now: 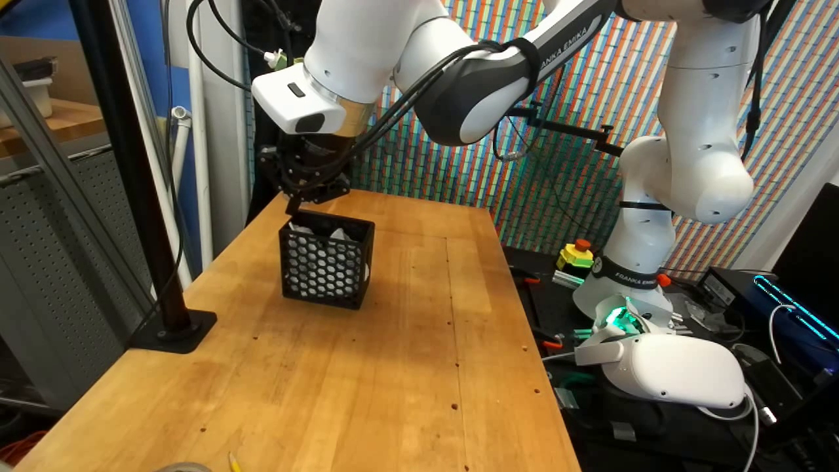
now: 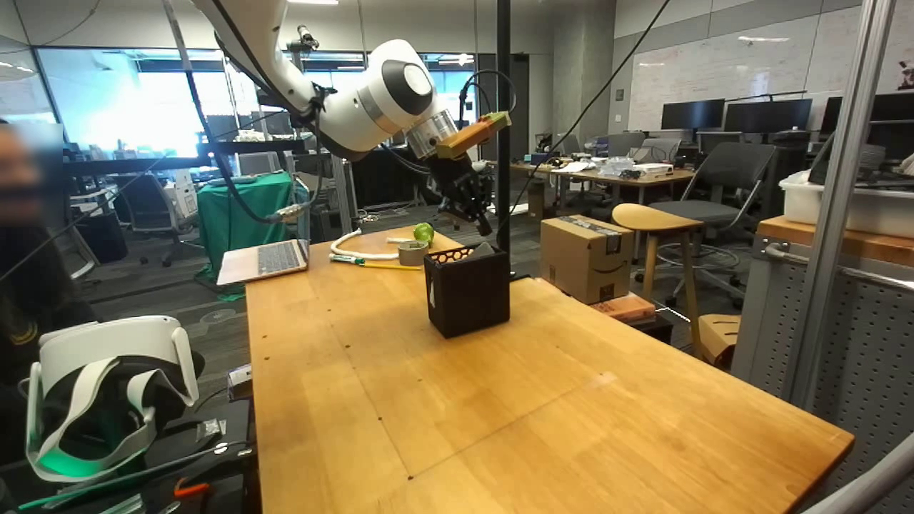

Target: Place the towel in the basket

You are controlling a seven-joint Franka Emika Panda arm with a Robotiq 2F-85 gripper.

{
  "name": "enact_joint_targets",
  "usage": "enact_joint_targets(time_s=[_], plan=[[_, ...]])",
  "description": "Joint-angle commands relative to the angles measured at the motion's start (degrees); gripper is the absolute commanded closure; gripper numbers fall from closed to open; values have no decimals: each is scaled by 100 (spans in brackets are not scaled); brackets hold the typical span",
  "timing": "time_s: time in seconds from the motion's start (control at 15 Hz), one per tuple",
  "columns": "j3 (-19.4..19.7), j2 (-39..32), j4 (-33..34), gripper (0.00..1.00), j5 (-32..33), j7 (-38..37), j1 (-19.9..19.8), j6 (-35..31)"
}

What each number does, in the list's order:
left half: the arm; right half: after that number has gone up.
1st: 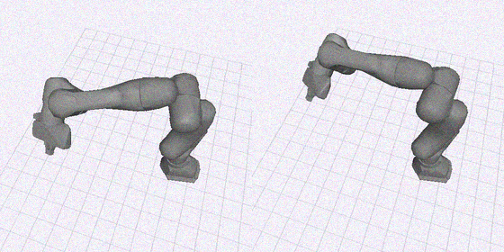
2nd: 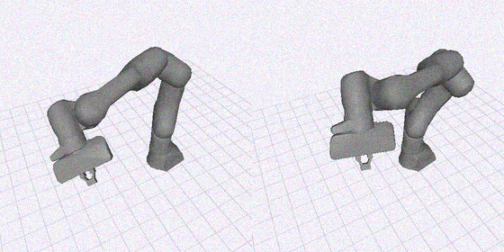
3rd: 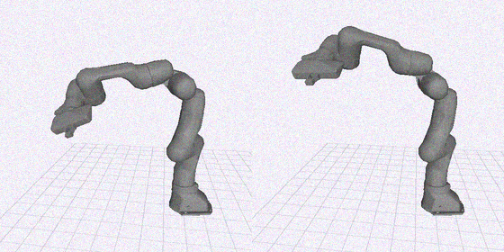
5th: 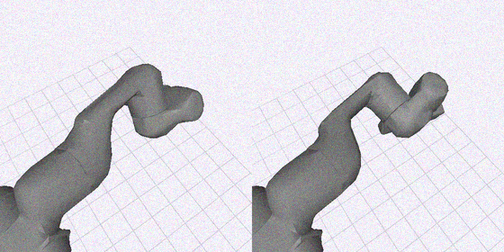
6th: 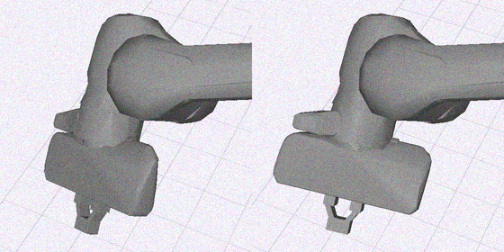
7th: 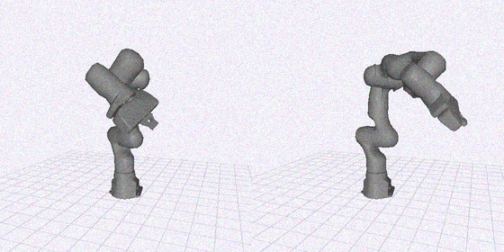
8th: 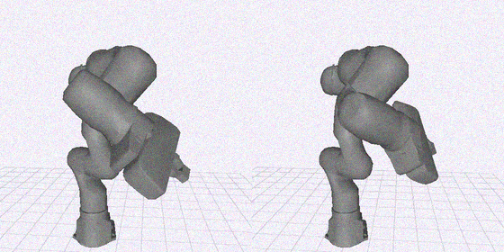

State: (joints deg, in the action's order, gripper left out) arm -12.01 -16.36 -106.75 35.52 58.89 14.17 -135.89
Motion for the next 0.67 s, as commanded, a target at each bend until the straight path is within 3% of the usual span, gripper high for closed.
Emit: enact_joint_targets(time_s=[0.0,0.6], plan=[[2,-102,180,95,74,121,-15,-139],[-12,-241,227,95,-58,190,-51,-258]])
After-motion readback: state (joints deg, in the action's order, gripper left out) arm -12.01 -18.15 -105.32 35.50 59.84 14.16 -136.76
